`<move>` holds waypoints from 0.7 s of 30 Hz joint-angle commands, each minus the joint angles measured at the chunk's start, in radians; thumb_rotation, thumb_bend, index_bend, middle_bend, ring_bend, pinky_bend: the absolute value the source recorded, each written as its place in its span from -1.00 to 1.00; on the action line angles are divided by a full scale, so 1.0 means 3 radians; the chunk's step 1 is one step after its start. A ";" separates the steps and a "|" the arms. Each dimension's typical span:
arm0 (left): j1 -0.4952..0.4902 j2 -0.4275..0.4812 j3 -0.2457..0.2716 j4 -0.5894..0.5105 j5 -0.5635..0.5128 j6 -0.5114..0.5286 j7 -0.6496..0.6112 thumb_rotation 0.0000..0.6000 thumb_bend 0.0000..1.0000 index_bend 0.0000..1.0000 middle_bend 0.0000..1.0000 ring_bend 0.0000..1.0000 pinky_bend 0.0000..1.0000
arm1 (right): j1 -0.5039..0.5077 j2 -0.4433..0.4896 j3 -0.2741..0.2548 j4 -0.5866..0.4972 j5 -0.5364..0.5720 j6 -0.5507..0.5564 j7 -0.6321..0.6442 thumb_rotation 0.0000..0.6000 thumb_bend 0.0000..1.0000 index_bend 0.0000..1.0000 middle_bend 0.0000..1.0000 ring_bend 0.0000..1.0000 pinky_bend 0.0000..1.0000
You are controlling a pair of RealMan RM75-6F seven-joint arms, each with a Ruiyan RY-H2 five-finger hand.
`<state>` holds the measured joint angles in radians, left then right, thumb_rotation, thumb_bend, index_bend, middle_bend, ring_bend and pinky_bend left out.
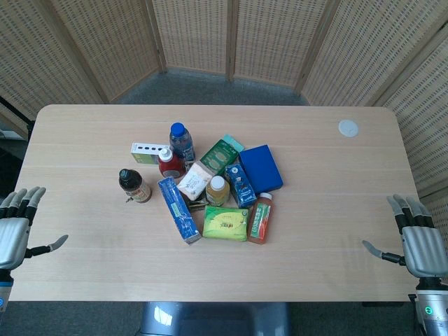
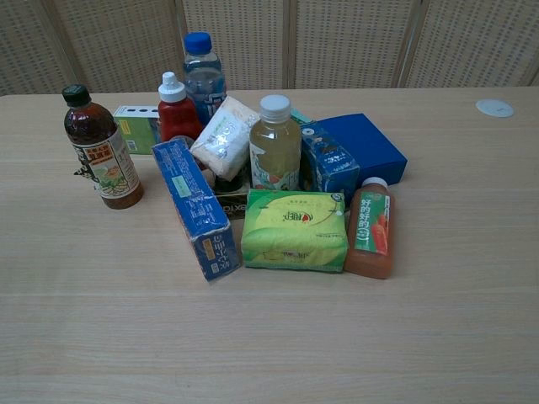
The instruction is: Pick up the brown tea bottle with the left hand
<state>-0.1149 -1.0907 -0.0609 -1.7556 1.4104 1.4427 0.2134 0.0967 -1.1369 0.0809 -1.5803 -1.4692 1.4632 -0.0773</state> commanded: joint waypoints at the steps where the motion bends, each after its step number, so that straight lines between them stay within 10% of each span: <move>1: -0.0014 -0.0003 0.0006 0.0002 -0.0011 -0.0036 0.0005 0.14 -0.64 -1.00 -1.00 -1.00 -1.00 | -0.0005 -0.0008 -0.0008 0.0003 -0.0007 0.0003 0.0011 -0.30 -0.66 -1.00 -1.00 -1.00 -1.00; 21: -0.0258 -0.0137 -0.0102 0.0317 -0.0214 -0.0596 -0.1011 0.00 -0.64 -1.00 -1.00 -1.00 -1.00 | -0.0050 0.0032 -0.0028 -0.0052 -0.0065 0.0074 0.0067 -0.30 -0.66 -1.00 -1.00 -1.00 -1.00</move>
<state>-0.1636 -1.1159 -0.0762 -1.7010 1.3713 1.3204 -0.0144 0.0815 -1.1274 0.0725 -1.5955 -1.4881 1.4851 -0.0566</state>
